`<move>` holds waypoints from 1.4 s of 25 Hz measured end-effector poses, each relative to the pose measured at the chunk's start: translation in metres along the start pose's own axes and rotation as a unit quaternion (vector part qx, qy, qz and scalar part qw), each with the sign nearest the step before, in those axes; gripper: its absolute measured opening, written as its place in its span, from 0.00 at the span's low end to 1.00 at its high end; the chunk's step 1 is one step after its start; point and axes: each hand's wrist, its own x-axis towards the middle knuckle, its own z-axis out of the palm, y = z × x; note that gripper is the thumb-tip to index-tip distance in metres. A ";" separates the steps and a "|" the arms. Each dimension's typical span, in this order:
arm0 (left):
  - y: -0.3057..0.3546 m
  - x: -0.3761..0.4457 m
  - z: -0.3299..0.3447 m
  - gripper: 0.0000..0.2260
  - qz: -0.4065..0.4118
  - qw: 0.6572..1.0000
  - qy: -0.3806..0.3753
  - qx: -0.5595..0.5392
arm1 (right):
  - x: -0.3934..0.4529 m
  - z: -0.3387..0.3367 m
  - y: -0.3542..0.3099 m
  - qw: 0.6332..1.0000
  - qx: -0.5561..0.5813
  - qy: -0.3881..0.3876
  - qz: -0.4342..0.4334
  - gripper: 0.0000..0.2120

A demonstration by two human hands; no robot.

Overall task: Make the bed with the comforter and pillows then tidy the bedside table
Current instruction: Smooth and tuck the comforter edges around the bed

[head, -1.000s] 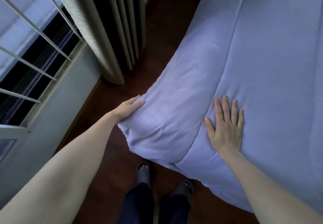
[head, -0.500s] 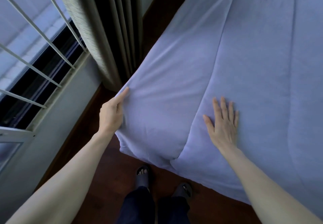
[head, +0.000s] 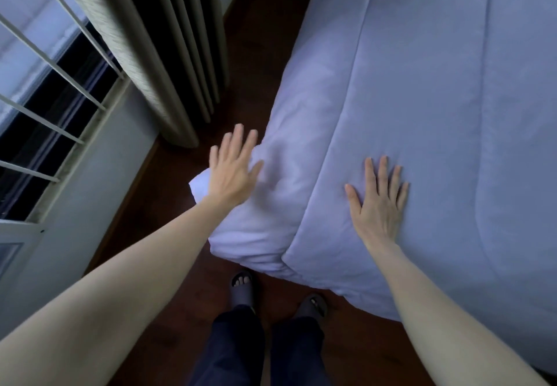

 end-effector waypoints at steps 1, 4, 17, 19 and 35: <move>0.024 -0.001 0.005 0.28 0.078 0.997 0.006 -0.008 | -0.004 0.002 0.002 1.000 0.003 0.004 0.016 0.32; 0.087 -0.013 0.031 0.29 0.242 0.970 -0.023 0.026 | -0.025 0.006 0.015 0.997 0.016 0.017 0.070 0.32; 0.103 -0.025 0.064 0.30 0.239 0.960 -0.022 0.144 | -0.079 -0.008 0.085 0.981 0.091 0.042 0.168 0.33; 0.105 -0.027 0.063 0.30 0.236 0.959 -0.021 0.154 | -0.058 -0.010 0.094 0.979 0.080 0.019 0.185 0.34; 0.124 -0.059 -0.055 0.31 0.155 0.921 -0.185 0.307 | -0.053 -0.095 0.112 0.967 0.075 -0.229 0.081 0.37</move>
